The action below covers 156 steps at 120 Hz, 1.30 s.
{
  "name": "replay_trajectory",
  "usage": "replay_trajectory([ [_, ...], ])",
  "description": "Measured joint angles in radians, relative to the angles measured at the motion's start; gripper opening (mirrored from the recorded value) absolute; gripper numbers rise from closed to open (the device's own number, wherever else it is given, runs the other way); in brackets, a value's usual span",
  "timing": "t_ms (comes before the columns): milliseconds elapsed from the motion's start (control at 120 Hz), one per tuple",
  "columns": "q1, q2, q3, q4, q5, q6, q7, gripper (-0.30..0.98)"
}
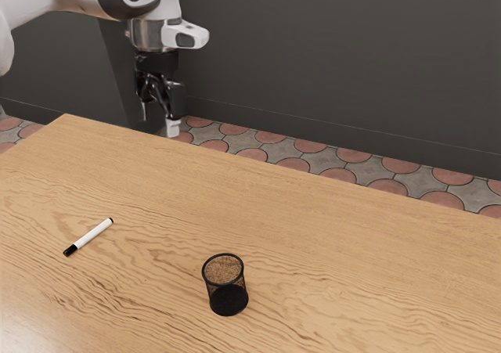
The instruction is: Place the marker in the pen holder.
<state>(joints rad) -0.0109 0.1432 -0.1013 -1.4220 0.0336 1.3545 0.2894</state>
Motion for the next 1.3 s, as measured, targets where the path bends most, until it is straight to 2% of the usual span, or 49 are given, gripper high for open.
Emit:
replay_trajectory([
  [183, 0.017, 0.045, 0.003, -0.031, 0.08, 0.058, 0.051, 0.69],
  [333, 0.14, 0.08, 0.003, -0.178, 0.11, 0.08, 0.081, 0.69],
  [400, 0.214, 0.095, 0.003, -0.218, 0.103, 0.087, 0.093, 0.69],
  [517, 0.273, 0.134, 0.002, -0.242, 0.112, 0.126, 0.114, 0.66],
  [783, 0.393, 0.168, -0.006, -0.41, 0.111, 0.421, 0.193, 0.6],
  [867, 0.448, 0.171, -0.032, -0.456, 0.1, 0.498, 0.213, 0.59],
  [1033, 0.61, 0.168, -0.166, -0.553, 0.093, 0.615, 0.246, 0.57],
  [1300, 0.69, 0.2, -0.184, -0.561, 0.093, 0.743, 0.282, 0.49],
])
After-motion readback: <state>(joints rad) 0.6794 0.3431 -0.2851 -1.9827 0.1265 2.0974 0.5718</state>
